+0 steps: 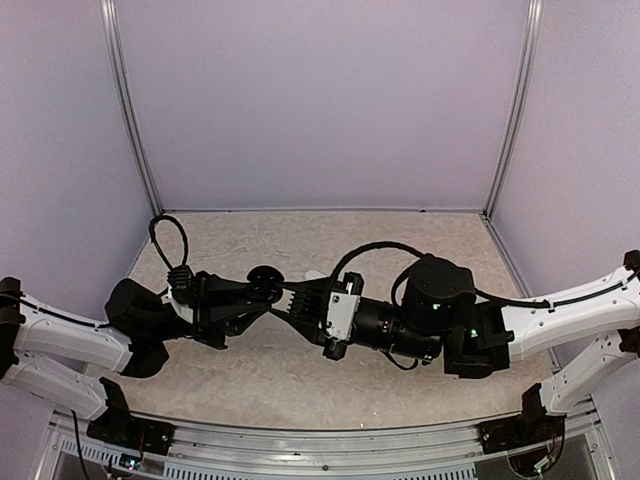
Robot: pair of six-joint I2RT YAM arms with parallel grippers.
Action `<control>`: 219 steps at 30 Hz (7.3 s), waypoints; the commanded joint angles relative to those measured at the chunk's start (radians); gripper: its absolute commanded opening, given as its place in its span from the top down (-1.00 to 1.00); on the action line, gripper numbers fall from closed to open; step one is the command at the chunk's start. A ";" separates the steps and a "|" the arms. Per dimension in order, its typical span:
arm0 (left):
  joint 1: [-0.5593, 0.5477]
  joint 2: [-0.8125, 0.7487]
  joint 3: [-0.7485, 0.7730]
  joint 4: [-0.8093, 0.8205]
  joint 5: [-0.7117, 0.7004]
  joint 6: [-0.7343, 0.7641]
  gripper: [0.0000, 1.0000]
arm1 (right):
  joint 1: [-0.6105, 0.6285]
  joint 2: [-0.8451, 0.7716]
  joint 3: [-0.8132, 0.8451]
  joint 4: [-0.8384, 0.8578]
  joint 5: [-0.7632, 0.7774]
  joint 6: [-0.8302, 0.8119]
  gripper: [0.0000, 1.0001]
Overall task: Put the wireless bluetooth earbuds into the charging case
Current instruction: Insert the right earbud into the right side groove of the charging case, then adjust the right earbud in the right side groove of the charging case, then pick up the left earbud from the center of the board, then move the left earbud to the center of the board.
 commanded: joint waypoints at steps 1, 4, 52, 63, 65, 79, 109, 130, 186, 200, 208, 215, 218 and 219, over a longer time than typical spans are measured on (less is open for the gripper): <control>0.005 0.004 0.024 0.050 -0.001 -0.010 0.86 | -0.006 -0.019 -0.019 -0.010 0.015 0.027 0.28; 0.005 0.007 0.023 0.049 -0.013 -0.010 0.86 | -0.006 -0.032 -0.027 0.007 0.012 0.047 0.11; -0.009 0.024 0.002 0.105 -0.093 -0.009 0.86 | -0.071 0.011 0.010 0.164 0.106 0.473 -0.78; -0.006 0.021 0.004 0.105 -0.075 -0.010 0.86 | -0.102 -0.022 -0.016 0.128 0.074 0.475 -0.76; -0.005 0.025 0.006 0.109 -0.067 -0.013 0.86 | -0.104 -0.025 -0.018 0.121 0.068 0.472 -0.75; -0.001 0.035 0.008 0.130 -0.033 -0.030 0.86 | -0.110 -0.031 -0.022 0.103 0.044 0.463 -0.71; 0.025 0.066 -0.015 0.118 -0.035 -0.080 0.86 | -0.535 -0.177 -0.012 -0.419 -0.275 0.682 -0.71; 0.037 0.088 -0.019 0.132 -0.040 -0.089 0.85 | -0.921 0.053 -0.288 -0.382 -0.247 0.846 0.08; 0.049 0.077 -0.041 0.141 -0.040 -0.098 0.86 | -0.494 0.335 -0.250 -0.311 -0.371 0.432 0.81; 0.048 0.065 -0.044 0.138 -0.032 -0.098 0.85 | -0.445 0.302 -0.399 -0.046 -0.395 0.465 0.39; 0.046 0.060 -0.046 0.136 -0.031 -0.097 0.85 | -0.444 0.318 -0.476 0.092 -0.440 0.464 0.51; 0.046 0.060 -0.043 0.137 -0.031 -0.092 0.85 | -0.444 0.337 -0.471 0.083 -0.457 0.472 0.47; 0.046 0.059 -0.043 0.129 -0.031 -0.089 0.86 | -0.443 0.301 -0.488 0.086 -0.474 0.480 0.28; 0.046 0.058 -0.043 0.127 -0.032 -0.088 0.86 | -0.443 0.284 -0.498 0.091 -0.480 0.484 0.25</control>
